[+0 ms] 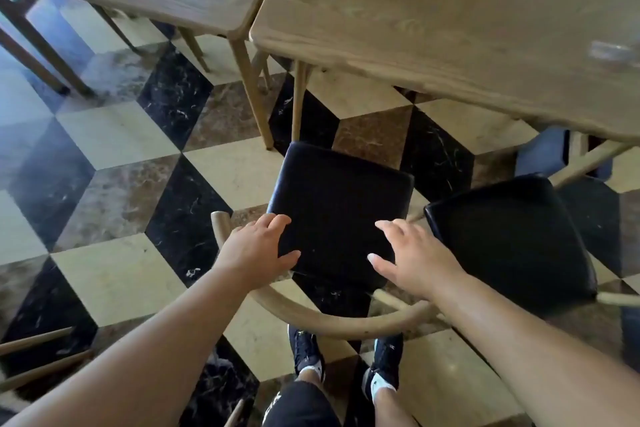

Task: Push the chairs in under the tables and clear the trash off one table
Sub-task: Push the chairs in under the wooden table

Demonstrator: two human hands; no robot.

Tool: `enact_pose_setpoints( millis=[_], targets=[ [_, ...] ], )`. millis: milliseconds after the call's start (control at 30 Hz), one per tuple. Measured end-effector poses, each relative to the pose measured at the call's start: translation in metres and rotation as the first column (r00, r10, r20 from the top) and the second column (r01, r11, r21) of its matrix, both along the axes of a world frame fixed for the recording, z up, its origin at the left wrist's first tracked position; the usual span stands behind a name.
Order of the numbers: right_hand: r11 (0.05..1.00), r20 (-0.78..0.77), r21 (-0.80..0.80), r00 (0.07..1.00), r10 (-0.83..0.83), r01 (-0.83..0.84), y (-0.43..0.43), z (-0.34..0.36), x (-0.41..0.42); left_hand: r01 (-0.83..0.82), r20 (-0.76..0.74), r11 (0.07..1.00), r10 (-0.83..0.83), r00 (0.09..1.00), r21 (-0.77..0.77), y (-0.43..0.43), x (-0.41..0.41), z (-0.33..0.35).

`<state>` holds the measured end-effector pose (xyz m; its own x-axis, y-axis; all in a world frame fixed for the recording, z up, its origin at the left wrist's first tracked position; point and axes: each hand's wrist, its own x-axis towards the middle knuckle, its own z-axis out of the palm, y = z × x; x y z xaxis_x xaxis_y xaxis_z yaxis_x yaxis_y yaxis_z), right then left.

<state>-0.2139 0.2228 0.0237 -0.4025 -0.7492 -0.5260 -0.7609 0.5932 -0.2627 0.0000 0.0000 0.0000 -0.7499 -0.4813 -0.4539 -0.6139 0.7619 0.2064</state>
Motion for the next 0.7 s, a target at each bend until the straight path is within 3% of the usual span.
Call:
enact_pose_setpoints(
  millis=[100,200,433,700],
  targets=[
    [0.995,0.120,0.093,0.992,0.028,-0.040,-0.001,-0.012,0.021,0.042,0.133,0.998,-0.049,0.990,0.054,-0.008,0.016,-0.014],
    [0.981,0.178,0.172,0.982,0.061,-0.093,-0.001,-0.026,0.045,0.216,0.206,0.976,-0.220,0.954,0.040,-0.013,0.033,-0.026],
    [0.927,0.341,0.333,0.939,0.051,-0.172,0.011,-0.039,0.091,0.581,0.272,0.812,-0.573,0.773,0.061,-0.025,0.053,-0.044],
    [0.878,0.200,0.307,0.926,0.319,-0.369,0.022,-0.041,0.086,0.665,0.323,0.746,-0.640,0.697,0.043,-0.035,0.041,-0.037]
  ],
)
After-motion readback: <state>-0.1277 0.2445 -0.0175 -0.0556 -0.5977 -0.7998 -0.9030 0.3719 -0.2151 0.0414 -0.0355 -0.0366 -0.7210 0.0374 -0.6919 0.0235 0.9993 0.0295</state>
